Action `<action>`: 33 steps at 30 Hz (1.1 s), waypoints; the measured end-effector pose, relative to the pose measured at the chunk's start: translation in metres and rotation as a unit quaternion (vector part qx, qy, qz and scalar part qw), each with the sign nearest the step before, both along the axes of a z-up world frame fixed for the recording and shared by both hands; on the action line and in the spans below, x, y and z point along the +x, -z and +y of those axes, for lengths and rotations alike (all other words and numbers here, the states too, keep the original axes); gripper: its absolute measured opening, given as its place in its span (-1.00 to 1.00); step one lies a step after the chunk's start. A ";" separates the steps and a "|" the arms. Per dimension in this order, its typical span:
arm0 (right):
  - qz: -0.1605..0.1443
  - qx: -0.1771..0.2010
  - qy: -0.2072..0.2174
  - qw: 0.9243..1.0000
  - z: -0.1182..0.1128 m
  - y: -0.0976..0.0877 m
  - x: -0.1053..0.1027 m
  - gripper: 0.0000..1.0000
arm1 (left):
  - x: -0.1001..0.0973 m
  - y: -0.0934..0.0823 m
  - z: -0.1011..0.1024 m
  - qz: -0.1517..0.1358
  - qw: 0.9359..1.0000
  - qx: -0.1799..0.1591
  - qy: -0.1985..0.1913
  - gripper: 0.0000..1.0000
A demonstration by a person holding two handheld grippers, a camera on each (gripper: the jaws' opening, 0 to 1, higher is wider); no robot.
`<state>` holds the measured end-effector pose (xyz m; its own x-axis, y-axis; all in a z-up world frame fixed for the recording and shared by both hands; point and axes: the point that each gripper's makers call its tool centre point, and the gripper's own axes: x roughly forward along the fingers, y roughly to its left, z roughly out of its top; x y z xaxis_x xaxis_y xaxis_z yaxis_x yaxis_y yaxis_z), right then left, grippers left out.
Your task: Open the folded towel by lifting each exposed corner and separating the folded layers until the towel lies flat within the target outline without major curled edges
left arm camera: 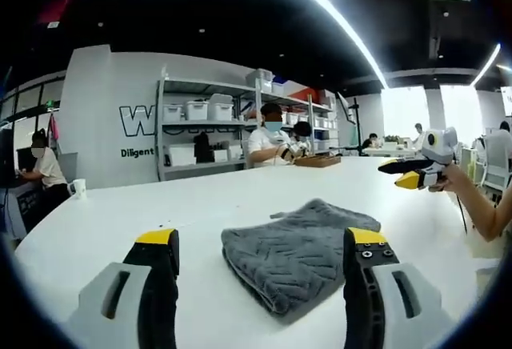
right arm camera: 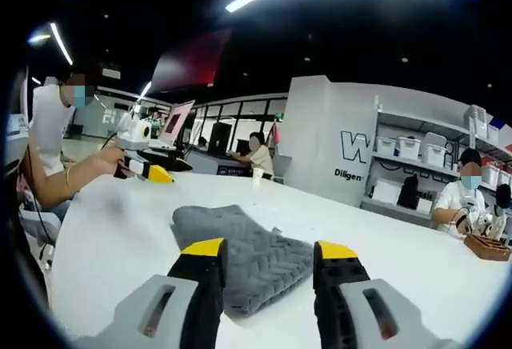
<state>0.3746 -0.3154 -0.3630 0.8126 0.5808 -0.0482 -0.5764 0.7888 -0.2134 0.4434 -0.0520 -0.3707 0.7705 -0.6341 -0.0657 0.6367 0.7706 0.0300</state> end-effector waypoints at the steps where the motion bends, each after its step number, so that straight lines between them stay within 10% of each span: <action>1: -0.001 0.000 0.001 1.000 0.000 -0.001 0.002 -0.18 | 0.002 0.001 0.000 0.002 1.000 0.002 -0.001 0.66; 33: 0.008 0.019 0.004 1.000 0.010 -0.011 0.078 -0.27 | 0.066 0.014 0.000 0.043 0.999 0.009 -0.027 0.47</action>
<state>0.4528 -0.3056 -0.3521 0.8166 0.5759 -0.0390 -0.5730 0.8008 -0.1744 0.5098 -0.0523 -0.3849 0.7942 -0.5906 -0.1432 0.5957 0.8032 -0.0088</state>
